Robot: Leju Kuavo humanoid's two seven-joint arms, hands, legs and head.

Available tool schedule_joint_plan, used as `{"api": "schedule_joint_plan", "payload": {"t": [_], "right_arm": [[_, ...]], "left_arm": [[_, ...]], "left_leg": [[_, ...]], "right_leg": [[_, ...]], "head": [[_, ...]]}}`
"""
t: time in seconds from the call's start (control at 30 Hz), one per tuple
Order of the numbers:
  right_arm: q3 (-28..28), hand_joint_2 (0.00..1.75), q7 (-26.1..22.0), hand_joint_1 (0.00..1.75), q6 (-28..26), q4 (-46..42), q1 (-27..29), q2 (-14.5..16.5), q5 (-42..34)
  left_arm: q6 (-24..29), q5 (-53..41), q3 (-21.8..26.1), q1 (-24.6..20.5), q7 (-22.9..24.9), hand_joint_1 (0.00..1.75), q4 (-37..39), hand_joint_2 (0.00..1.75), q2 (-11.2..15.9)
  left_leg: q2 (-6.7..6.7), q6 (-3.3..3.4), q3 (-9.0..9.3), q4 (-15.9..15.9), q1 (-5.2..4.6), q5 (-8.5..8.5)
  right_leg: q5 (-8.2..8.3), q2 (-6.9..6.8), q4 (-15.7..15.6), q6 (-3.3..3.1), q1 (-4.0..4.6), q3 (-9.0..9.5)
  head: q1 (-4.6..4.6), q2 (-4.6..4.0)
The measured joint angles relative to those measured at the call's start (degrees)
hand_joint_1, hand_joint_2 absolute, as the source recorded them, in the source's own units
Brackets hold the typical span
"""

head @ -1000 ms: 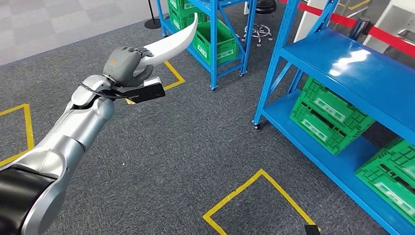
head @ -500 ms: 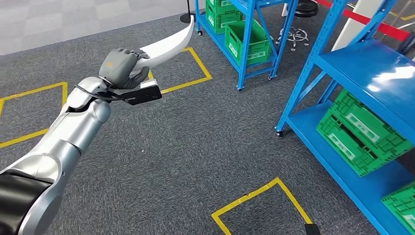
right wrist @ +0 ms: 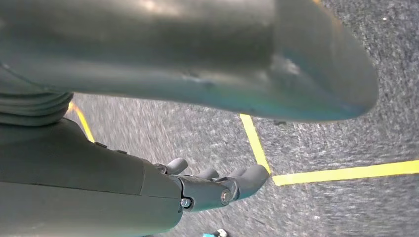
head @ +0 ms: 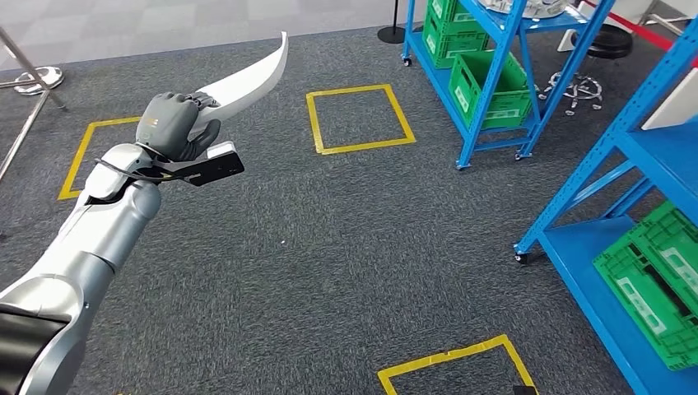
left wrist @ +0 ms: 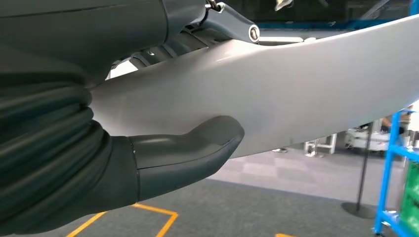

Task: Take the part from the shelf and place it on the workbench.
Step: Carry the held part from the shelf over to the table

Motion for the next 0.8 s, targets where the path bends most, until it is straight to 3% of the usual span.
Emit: {"api": "schedule_joint_plan", "payload": {"t": [0.07, 0.1, 0.17, 0.23, 0.3, 0.33, 0.4, 0.43, 0.5, 0.53, 0.6, 0.67, 0.73, 0.8], "right_arm": [[0.05, 0.00, 0.11, 0.00, -0.01, 0.00, 0.00, 0.04, 0.62], [0.12, 0.00, 0.15, 0.00, 0.01, -0.01, -0.04, 0.13, 0.90], [0.37, 0.00, 0.14, 0.00, 0.12, -0.02, 0.01, 0.29, 1.69], [0.95, 0.00, 0.01, 0.00, 0.34, -0.02, 0.41, 0.34, 2.80], [1.73, 0.00, -0.54, 0.00, 0.36, -0.02, 0.71, 0.34, 4.06], [2.16, 0.00, -0.96, 0.00, 0.26, -0.02, 0.72, 0.34, 4.59], [3.00, 0.00, -1.71, 0.00, 0.13, -0.02, 0.62, 0.34, 5.27], [3.35, 0.00, -1.81, 0.00, 0.16, -0.02, 0.59, 0.34, 5.42], [3.84, 0.00, -1.09, 0.00, 0.51, -0.02, 0.59, 0.31, 5.63], [4.05, 0.00, -0.54, 0.00, 0.78, -0.02, 0.60, 0.28, 5.72], [4.37, 0.00, 0.22, 0.00, 1.15, -0.02, 0.46, 0.21, 5.87], [4.62, 0.00, 0.37, 0.00, 1.20, -0.02, 0.30, 0.16, 5.96], [4.77, 0.00, 0.70, 0.00, 1.22, -0.02, 0.37, -0.02, 5.92], [4.82, 0.00, 1.19, 0.00, 1.45, -0.02, 0.54, -0.37, 5.82]], "left_arm": [[0.02, 0.03, 0.41, 0.82, -0.12, 1.75, -0.75, 1.75, 1.23], [0.02, 0.05, 0.62, 1.37, -0.13, 1.75, -1.18, 1.75, 2.10], [0.02, 0.11, 1.02, 2.22, -0.12, 1.75, -2.09, 1.75, 3.71], [-0.04, 0.14, 1.49, 2.71, -0.12, 1.75, -2.85, 1.75, 5.03], [-0.20, 0.17, 1.93, 3.16, -0.30, 1.75, -3.27, 1.75, 6.48], [-0.38, 0.23, 2.14, 3.35, -0.46, 1.75, -3.41, 1.75, 7.47], [-0.83, 0.67, 2.57, 3.48, -0.96, 1.75, -3.84, 1.75, 9.85], [-1.03, 1.10, 2.92, 3.48, -1.32, 1.75, -4.15, 1.75, 11.12], [-1.15, 2.18, 3.73, 3.61, -2.02, 1.75, -4.94, 1.75, 13.25], [-1.11, 2.67, 4.13, 3.82, -2.28, 1.75, -5.38, 1.75, 14.14], [-0.87, 3.24, 4.73, 4.39, -2.43, 1.75, -6.37, 1.75, 15.48], [-0.63, 3.37, 5.08, 4.73, -2.19, 1.75, -7.30, 1.75, 16.09], [-0.56, 3.07, 5.16, 5.06, -1.25, 1.75, -7.99, 1.75, 16.07], [-0.68, 2.26, 5.12, 5.55, 0.19, 1.75, -8.43, 1.75, 15.62]], "left_leg": [[-1.38, -0.88, -0.43, -0.26, 0.21, 0.37], [-1.27, -1.22, -0.58, -0.24, 0.24, 0.38], [1.46, -1.70, -1.87, 2.11, 0.10, -1.01], [5.22, -2.04, -5.16, 8.85, 0.06, -4.31], [6.53, -2.24, -8.23, 14.91, 0.24, -6.31], [6.75, -2.25, -8.33, 15.12, 0.30, -5.81], [7.97, -2.07, -5.07, 9.07, 0.28, -2.39], [9.63, -1.79, -2.79, 4.96, -0.06, -1.02], [11.73, -0.98, 0.08, -0.09, -0.66, 0.15], [11.80, -0.58, 0.40, -0.65, -0.94, -0.06], [9.90, 0.04, 0.54, -0.88, -0.79, 0.09], [8.29, 0.68, 0.77, -1.20, -0.34, 0.24], [6.77, 1.16, 0.82, -1.27, -0.09, 0.25], [5.01, 1.31, 0.80, -1.14, -0.07, 0.19]], "right_leg": [[-0.04, -0.80, -0.23, -0.77, 0.20, 0.19], [0.11, -1.49, -0.45, -1.22, 0.24, 0.32], [0.42, -2.70, -0.98, -2.03, 0.24, 0.56], [0.44, -4.05, -1.20, -2.56, 0.49, 0.65], [0.28, -5.64, -1.20, -2.82, 0.72, 0.67], [0.18, -6.40, -1.20, -2.89, 0.77, 0.71], [-0.10, -7.76, -1.19, -2.84, 0.87, 0.97], [-0.31, -8.36, -1.19, -2.69, 1.00, 1.20], [-0.78, -9.52, -1.19, -2.18, 1.24, 1.72], [-1.01, -10.21, -1.25, -1.84, 1.34, 2.01], [-1.55, -11.21, -1.20, -1.15, 1.25, 2.52], [-3.03, -8.77, 0.99, -0.54, 1.03, 1.75], [-6.06, -5.27, 7.52, -0.20, 0.89, -1.58], [-8.08, -4.28, 14.26, -0.05, 0.96, -5.49]], "head": [[0.00, 0.00], [-0.01, 0.00], [-0.45, 0.00], [-0.92, 0.00], [-0.97, 0.00], [-0.97, 0.00], [-0.98, 0.00], [-0.99, 0.00], [-0.99, 0.00], [-0.98, 0.00], [-0.98, 0.00], [-0.90, 0.00], [-0.75, 0.00], [-0.65, 0.00]]}}
